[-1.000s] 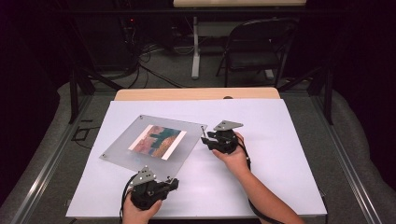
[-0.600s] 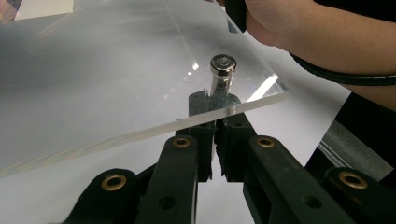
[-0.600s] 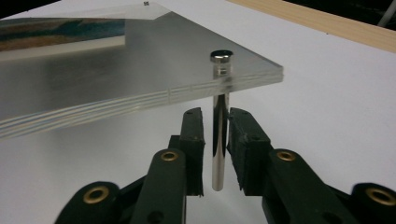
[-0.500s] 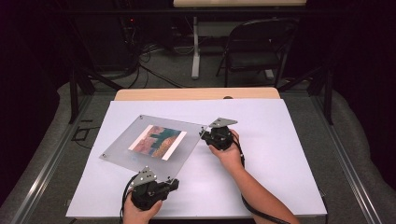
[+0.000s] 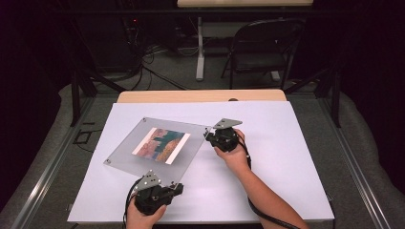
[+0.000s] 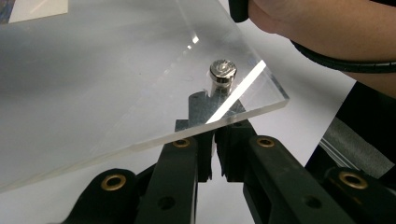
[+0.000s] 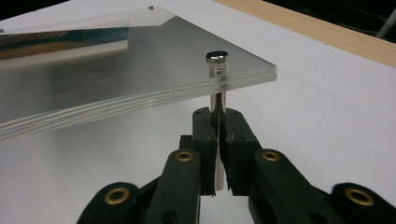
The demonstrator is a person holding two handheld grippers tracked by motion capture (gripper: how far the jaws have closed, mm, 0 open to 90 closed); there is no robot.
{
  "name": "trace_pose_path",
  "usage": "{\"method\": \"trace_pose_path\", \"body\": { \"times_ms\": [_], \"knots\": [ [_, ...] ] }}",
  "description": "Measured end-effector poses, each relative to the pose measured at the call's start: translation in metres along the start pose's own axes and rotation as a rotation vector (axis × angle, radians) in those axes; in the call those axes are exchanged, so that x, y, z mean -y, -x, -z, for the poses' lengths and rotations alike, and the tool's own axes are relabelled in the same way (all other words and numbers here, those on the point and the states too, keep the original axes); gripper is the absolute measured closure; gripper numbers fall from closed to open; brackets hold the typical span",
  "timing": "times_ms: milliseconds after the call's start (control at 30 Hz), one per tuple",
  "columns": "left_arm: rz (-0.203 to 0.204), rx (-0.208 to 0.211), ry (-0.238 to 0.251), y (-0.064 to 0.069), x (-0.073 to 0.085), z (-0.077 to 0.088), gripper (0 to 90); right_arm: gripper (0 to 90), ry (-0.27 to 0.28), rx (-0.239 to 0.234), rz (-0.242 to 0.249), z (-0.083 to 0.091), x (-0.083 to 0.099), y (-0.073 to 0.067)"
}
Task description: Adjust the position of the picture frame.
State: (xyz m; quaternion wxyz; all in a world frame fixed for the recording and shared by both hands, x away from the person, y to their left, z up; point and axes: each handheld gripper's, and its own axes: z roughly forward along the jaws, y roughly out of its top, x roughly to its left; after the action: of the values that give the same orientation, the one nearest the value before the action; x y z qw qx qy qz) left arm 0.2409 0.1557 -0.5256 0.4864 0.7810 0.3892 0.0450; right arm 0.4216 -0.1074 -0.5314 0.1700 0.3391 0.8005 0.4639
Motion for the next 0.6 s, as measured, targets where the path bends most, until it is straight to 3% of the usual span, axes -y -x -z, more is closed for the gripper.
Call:
{"method": "trace_pose_path", "body": {
  "times_ms": [333,600],
  "knots": [
    [0.017,-0.020,0.014,-0.008,-0.002,0.002,85.5,85.2,0.005,0.002,0.002,0.015,0.004,0.006],
    [0.035,-0.035,0.024,-0.016,-0.006,0.002,85.4,85.5,0.005,0.004,-0.012,0.037,0.013,0.012]
  ]
}}
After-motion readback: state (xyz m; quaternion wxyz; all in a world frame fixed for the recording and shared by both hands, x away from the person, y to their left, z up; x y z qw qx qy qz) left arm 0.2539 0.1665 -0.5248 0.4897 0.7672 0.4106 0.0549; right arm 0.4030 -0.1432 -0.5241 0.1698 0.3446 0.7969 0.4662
